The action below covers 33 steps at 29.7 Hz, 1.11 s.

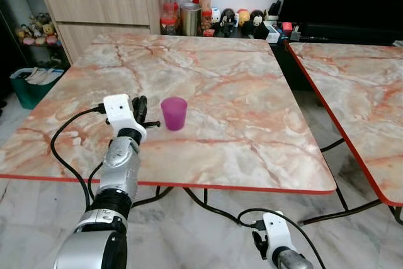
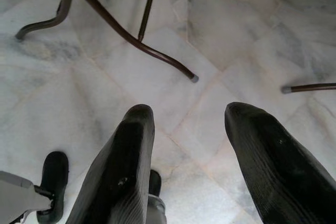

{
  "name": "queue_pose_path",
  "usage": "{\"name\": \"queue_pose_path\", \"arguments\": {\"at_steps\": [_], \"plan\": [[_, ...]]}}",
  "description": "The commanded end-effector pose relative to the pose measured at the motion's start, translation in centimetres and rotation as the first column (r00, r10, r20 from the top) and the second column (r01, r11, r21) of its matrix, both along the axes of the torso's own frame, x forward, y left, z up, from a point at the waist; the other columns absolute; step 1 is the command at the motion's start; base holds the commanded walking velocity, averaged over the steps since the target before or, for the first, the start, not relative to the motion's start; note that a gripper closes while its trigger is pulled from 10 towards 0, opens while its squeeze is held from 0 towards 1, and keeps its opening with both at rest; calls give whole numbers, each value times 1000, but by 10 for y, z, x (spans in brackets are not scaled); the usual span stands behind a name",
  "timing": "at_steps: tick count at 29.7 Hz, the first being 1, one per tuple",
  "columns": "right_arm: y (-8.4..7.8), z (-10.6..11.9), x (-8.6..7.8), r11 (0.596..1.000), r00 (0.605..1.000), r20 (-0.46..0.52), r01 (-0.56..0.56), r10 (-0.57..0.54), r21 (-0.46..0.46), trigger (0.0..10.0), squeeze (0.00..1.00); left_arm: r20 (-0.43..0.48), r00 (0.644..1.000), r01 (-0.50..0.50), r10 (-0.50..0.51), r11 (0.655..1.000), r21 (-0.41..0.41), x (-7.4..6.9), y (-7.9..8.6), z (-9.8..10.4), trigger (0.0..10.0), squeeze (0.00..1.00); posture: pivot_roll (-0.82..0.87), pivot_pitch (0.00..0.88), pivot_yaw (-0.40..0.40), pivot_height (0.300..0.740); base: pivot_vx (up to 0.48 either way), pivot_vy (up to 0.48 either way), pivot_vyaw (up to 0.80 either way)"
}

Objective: Setting the table

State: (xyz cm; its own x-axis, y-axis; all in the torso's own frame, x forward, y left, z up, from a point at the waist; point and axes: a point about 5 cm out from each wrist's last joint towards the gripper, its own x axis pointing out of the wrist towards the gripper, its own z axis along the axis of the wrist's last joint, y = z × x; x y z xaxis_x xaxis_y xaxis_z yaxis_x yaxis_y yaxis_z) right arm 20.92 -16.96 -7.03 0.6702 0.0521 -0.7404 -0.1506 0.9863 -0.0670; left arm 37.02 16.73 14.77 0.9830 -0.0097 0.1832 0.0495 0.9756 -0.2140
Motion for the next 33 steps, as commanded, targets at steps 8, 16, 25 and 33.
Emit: {"name": "queue_pose_path", "arguments": {"at_steps": [8, 16, 25, 33], "plan": [[-4, -2, -4, 1000, 1000, -5, 28, -28, 0, 10000, 0, 52, 996, 68, -69, 998, 18, 6, -10, 24, 10000, 1000, 15, 0, -35, 719, 0, 0, 0], [-7, -6, -12, 999, 999, -22, 43, -43, -1, 10000, 0, 39, 998, 51, -53, 998, 45, 6, -7, 24, 10000, 416, 12, 0, -25, 719, 0, 0, 0], [-7, -7, -15, 998, 997, -28, 65, -65, 4, 10000, 0, 74, 997, 20, -21, 1000, 6, 5, -2, 30, 10000, 0, 12, 0, -21, 719, 99, 0, 0], [-14, -12, -25, 995, 994, -50, 96, -96, -4, 10000, 0, 86, 996, 12, -12, 1000, 3, 5, 1, 35, 10000, 0, 10, 0, -17, 719, 349, 0, 0]]}}
